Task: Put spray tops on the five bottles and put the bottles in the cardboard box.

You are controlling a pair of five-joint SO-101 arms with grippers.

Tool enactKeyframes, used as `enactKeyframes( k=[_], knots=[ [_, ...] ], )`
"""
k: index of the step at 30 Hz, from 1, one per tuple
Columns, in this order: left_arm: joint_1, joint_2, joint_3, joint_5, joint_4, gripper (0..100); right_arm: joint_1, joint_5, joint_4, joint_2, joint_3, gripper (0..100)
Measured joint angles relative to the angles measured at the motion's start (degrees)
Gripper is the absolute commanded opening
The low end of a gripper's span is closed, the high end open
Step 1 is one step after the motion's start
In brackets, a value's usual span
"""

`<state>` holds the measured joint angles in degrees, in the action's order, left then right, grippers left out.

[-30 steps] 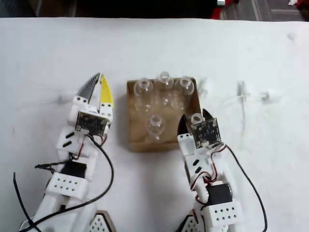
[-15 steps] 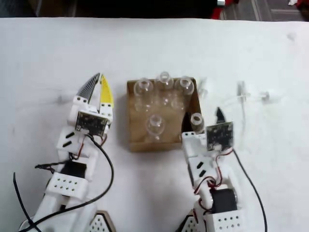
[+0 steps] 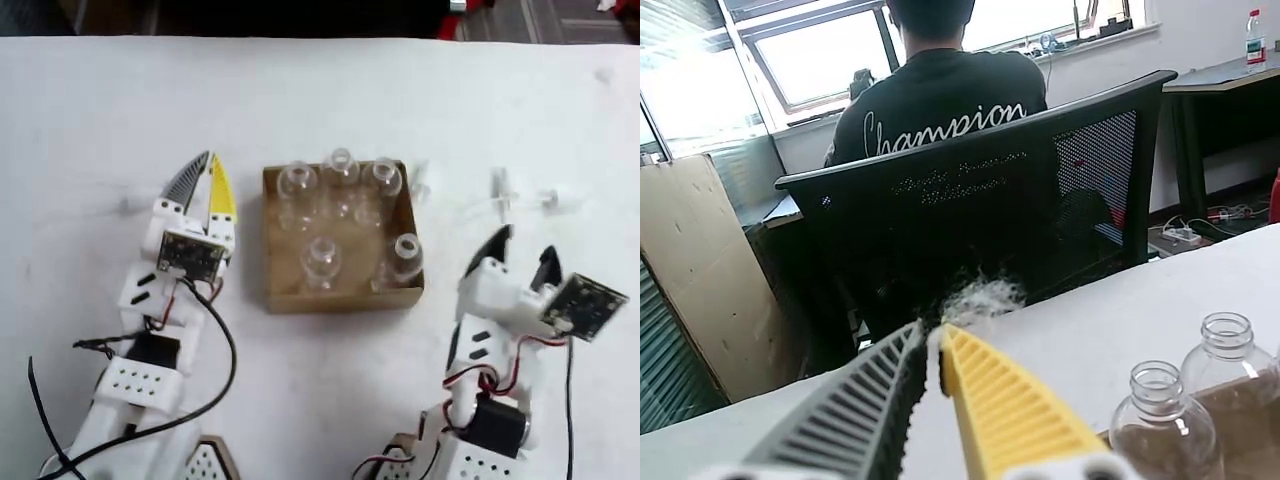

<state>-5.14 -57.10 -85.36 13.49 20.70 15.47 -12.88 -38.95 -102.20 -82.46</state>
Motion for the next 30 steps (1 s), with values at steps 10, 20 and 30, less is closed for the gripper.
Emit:
enactKeyframes(
  k=[10,20,30],
  knots=[
    [0.0,0.0,0.0,0.0,0.0,3,3.3,0.1,11.5,25.6,4.9,11.5],
    [0.0,0.0,0.0,0.0,0.0,3,-0.2,4.4,11.9,53.5,16.8,11.5],
    [0.0,0.0,0.0,0.0,0.0,3,-0.1,4.4,0.8,80.5,37.8,11.5]
  ],
)
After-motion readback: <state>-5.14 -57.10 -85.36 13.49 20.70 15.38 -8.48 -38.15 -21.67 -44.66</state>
